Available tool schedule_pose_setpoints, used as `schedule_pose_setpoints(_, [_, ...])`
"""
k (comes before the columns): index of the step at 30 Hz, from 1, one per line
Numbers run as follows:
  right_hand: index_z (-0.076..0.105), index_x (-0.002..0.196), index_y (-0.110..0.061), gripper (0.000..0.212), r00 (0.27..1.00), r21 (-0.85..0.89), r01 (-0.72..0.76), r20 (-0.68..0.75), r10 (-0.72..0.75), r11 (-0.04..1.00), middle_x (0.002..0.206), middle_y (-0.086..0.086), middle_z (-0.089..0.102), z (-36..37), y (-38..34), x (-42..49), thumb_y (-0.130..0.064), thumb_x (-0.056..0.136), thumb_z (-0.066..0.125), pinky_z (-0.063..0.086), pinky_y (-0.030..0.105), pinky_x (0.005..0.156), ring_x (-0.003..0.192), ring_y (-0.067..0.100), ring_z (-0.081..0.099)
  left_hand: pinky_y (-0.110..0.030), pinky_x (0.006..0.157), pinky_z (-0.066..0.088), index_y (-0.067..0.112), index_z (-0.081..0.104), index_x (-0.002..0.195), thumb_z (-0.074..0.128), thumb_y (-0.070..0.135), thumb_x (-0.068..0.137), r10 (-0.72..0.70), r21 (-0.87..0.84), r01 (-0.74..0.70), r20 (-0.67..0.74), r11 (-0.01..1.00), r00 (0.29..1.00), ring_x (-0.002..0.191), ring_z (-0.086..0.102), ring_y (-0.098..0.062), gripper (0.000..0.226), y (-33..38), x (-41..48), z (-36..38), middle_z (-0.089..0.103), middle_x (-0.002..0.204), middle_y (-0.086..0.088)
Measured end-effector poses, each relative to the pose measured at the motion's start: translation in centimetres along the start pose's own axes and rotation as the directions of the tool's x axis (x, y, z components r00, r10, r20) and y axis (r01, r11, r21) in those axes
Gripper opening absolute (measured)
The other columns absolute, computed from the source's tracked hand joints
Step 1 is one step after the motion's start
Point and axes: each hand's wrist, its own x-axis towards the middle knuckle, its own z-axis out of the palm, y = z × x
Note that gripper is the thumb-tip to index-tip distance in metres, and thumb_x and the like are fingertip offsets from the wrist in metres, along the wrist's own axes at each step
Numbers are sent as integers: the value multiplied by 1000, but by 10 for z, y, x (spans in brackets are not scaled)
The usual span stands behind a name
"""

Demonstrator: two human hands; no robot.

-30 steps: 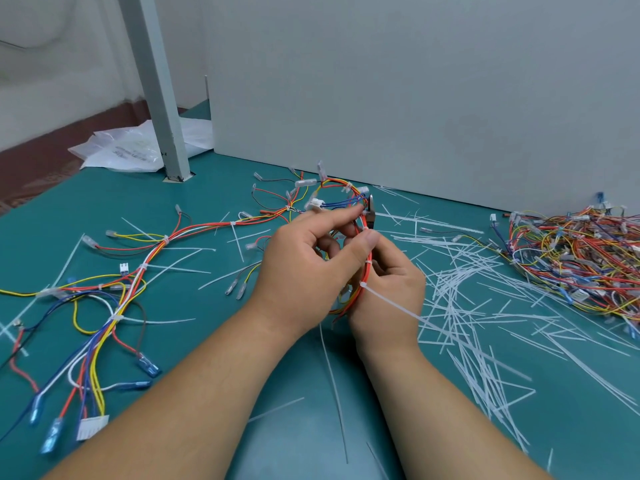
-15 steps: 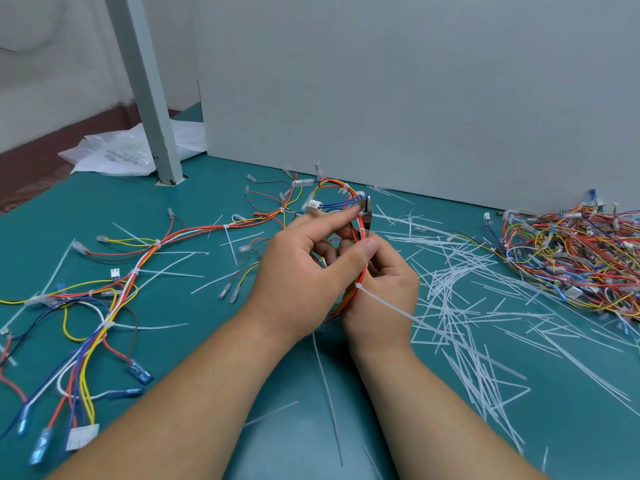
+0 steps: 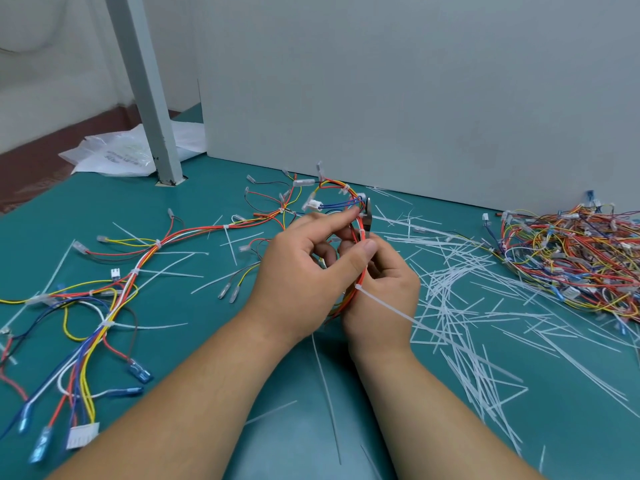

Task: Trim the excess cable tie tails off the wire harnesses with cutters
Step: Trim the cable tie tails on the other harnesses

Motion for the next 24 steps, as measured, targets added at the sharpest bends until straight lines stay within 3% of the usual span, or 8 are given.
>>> schedule_pose_setpoints(4, [82,102,-28,18,1000,23,6,1,-6,1000,94,-3,81,1,-3,0,-23,87,73,60,36,74,81,13,69,-35,73,56,38,69,123,70,49,77,-3,-4,3,4,1000,1000,74,63,-31,47,-1,1,-1,68,108,-1])
schedule_pose_setpoints(8, [82,106,-18,18,1000,8,-2,15,2,1000,97,10,80,1,-5,0,-13,90,75,62,48,81,86,16,68,-28,70,54,45,68,118,69,50,79,14,4,-13,-14,1000,1000,73,62,-27,39,-1,1,-1,68,106,4])
schedule_pose_setpoints(12, [81,104,-13,16,1000,-9,11,-12,-11,1000,95,4,81,1,-6,0,-10,89,75,61,34,75,83,11,71,-29,72,55,48,67,116,67,50,80,12,6,-12,-15,1000,1000,75,63,-25,36,-1,1,-1,67,106,7])
schedule_pose_setpoints(16, [82,102,-22,18,1000,8,-10,6,10,1000,93,3,80,3,-7,-2,-24,85,75,62,49,81,84,16,69,-27,70,53,44,67,120,67,49,79,23,16,-23,-4,1000,1000,74,63,-26,41,0,0,-1,67,106,3])
schedule_pose_setpoints(19, [82,99,-23,16,1000,3,-13,0,13,1000,90,17,76,4,-7,-1,-18,88,72,60,62,80,81,19,65,-27,71,54,44,66,119,67,49,78,22,16,-22,-7,1000,1000,74,63,-27,41,0,0,-1,67,106,3])
schedule_pose_setpoints(22, [82,100,-23,15,1000,-10,-1,18,2,1000,95,24,73,4,-8,-1,-18,90,72,57,63,78,81,17,62,-31,72,55,44,66,119,67,49,78,16,7,-16,-13,1000,1000,74,63,-28,42,1,0,-1,68,105,2])
schedule_pose_setpoints(24, [82,101,-24,16,1000,-7,3,20,-3,1000,92,18,76,4,-7,-2,-17,90,72,59,60,78,81,17,64,-36,74,56,42,67,120,68,48,78,8,3,-8,-9,1000,1000,75,62,-31,43,1,0,0,67,106,1])
